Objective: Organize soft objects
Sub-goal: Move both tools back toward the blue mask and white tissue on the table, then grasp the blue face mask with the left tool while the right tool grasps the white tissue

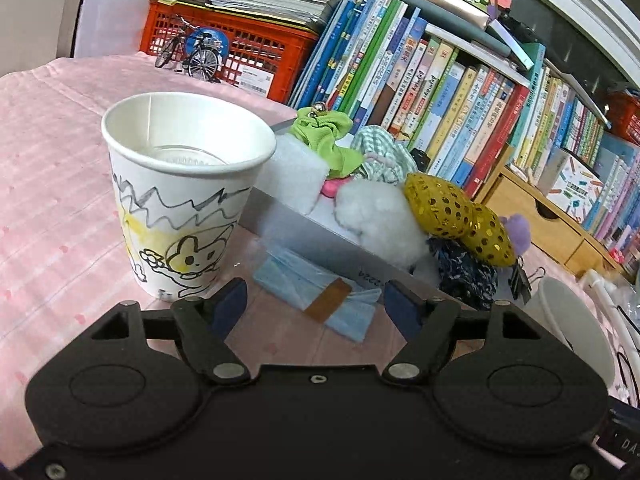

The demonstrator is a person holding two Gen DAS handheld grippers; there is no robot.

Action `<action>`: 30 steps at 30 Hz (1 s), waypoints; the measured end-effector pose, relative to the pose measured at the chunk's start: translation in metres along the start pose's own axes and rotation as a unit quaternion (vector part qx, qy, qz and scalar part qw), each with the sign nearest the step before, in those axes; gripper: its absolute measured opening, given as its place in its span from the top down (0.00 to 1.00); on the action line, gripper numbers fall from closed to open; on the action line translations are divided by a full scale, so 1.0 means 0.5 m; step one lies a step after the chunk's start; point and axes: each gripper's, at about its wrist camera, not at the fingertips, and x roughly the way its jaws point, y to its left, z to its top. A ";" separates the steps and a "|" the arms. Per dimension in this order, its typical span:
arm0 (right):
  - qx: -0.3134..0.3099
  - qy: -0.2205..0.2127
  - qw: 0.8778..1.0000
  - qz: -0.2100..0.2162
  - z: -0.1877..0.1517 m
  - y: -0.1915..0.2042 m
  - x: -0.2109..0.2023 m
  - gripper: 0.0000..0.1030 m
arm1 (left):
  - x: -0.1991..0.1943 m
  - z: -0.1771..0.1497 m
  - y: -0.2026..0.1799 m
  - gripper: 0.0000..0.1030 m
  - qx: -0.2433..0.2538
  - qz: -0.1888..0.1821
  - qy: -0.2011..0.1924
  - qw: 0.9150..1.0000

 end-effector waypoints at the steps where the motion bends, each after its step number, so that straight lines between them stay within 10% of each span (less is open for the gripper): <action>1: -0.004 0.001 1.000 0.001 0.001 0.001 0.003 0.23 | 0.000 -0.002 -0.001 0.29 0.001 0.002 -0.002 1.000; 30: -0.015 0.016 1.000 0.016 -0.003 0.029 0.049 0.24 | 0.005 -0.026 -0.056 0.45 0.077 0.063 -0.004 0.995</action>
